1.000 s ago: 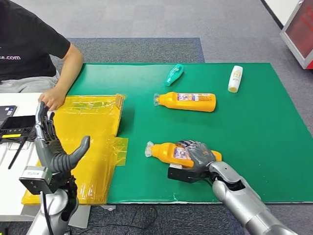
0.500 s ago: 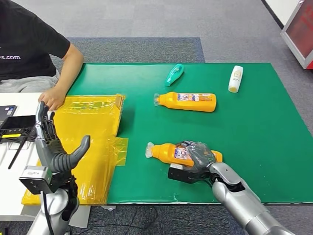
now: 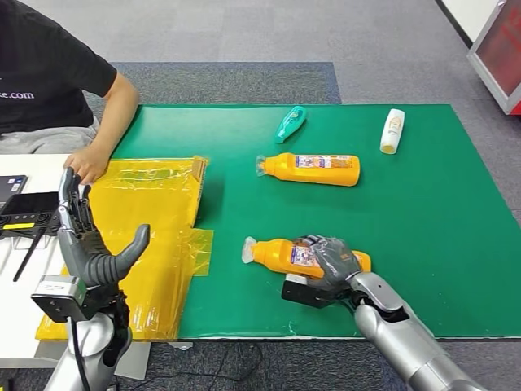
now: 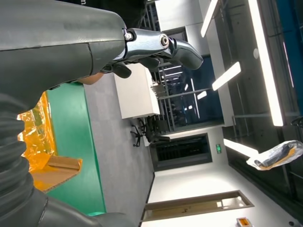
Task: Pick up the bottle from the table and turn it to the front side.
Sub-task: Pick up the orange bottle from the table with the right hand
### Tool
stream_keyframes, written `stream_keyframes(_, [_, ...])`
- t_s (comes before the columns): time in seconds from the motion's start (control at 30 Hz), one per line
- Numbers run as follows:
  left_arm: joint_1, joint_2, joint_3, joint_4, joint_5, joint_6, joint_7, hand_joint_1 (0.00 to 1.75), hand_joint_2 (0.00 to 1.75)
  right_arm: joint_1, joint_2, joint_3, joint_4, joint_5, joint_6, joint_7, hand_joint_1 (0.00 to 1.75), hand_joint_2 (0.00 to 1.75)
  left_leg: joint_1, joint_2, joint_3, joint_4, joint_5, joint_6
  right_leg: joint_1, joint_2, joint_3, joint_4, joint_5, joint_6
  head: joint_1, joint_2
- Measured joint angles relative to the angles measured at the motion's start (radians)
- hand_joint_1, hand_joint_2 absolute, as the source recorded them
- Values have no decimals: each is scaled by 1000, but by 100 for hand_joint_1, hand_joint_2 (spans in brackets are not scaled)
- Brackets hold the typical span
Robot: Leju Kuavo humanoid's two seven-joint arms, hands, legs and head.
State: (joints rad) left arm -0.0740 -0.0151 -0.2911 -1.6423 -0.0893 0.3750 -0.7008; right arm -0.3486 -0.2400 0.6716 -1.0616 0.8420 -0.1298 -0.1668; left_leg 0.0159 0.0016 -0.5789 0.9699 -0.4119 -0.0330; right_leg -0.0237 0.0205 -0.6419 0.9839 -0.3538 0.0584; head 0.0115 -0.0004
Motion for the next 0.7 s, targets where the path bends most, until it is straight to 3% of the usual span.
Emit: stream_keyframes(0.7, [-1,-2,-3,-5,4,16,0,0,175,111,79,-126,-135,-142,-180,-145,175,175,0,0,-5,0,0,0,0,0,-5,0,0,0,0,0])
